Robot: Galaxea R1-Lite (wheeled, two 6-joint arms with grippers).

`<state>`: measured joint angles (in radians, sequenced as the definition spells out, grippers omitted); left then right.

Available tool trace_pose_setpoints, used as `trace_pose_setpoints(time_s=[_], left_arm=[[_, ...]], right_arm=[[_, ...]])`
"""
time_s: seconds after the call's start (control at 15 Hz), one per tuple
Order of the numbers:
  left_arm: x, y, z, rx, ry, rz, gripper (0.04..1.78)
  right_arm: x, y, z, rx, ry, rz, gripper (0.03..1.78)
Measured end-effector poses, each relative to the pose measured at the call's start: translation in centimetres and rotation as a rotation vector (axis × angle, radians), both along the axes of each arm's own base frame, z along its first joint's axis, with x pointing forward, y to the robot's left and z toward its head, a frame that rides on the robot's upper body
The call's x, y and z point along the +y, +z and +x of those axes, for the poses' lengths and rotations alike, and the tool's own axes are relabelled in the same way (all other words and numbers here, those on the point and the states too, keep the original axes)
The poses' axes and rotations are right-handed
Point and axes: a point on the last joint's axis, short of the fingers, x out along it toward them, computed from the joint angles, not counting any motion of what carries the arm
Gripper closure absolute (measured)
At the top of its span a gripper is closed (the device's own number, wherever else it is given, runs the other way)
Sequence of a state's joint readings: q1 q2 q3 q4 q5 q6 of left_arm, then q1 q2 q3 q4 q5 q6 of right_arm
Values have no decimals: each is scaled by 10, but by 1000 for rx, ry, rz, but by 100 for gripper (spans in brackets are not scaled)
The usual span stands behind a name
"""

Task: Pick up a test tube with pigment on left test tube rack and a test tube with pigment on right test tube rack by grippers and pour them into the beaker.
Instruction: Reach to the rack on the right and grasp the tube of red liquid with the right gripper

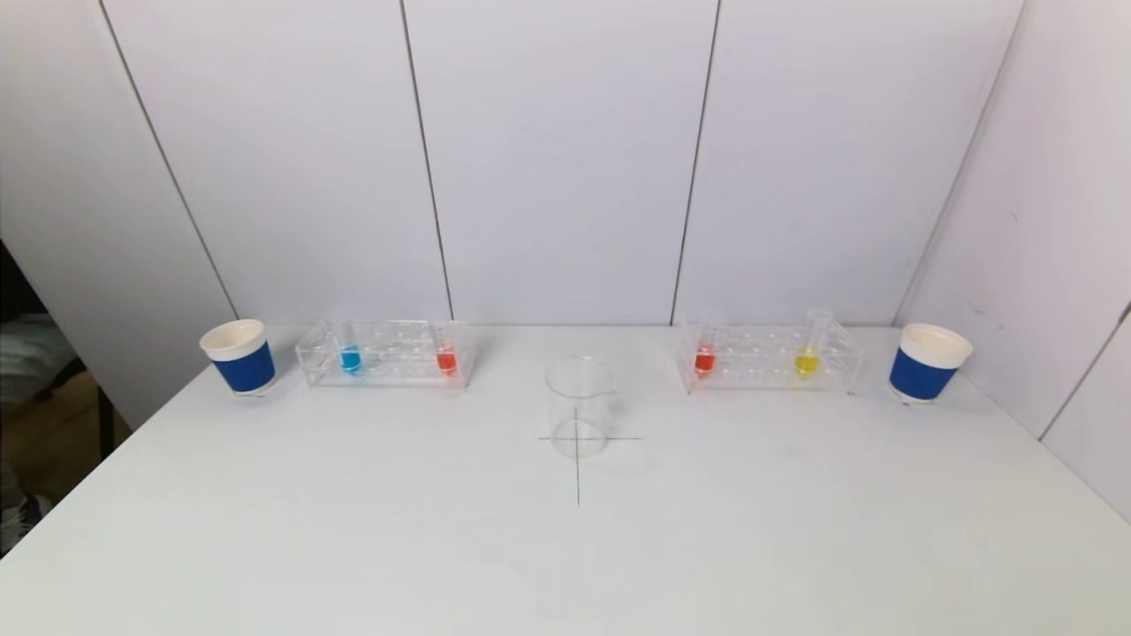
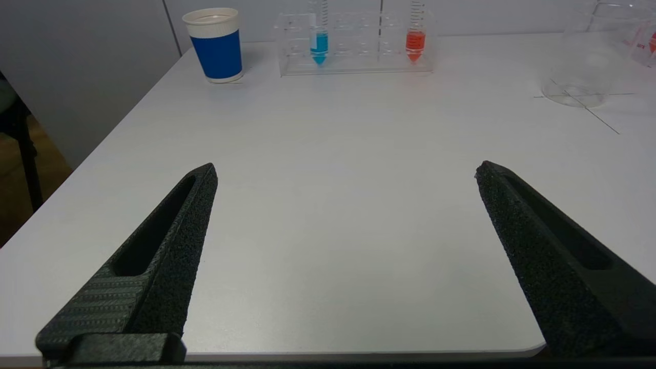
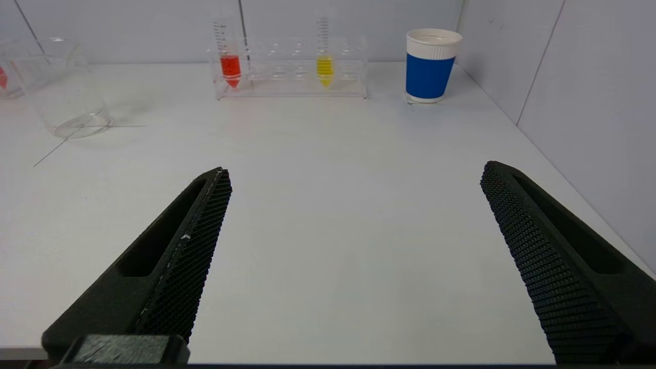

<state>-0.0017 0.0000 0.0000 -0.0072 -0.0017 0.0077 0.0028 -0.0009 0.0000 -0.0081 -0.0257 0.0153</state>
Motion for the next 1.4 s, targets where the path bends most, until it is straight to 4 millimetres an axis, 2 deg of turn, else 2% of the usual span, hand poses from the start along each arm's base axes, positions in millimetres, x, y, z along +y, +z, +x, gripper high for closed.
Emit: trace_pose_setpoints(time_s=[1.4], left_arm=[[0, 0, 0, 0, 0, 0, 6]], right_arm=[[0, 4, -2, -11, -4, -1, 4]])
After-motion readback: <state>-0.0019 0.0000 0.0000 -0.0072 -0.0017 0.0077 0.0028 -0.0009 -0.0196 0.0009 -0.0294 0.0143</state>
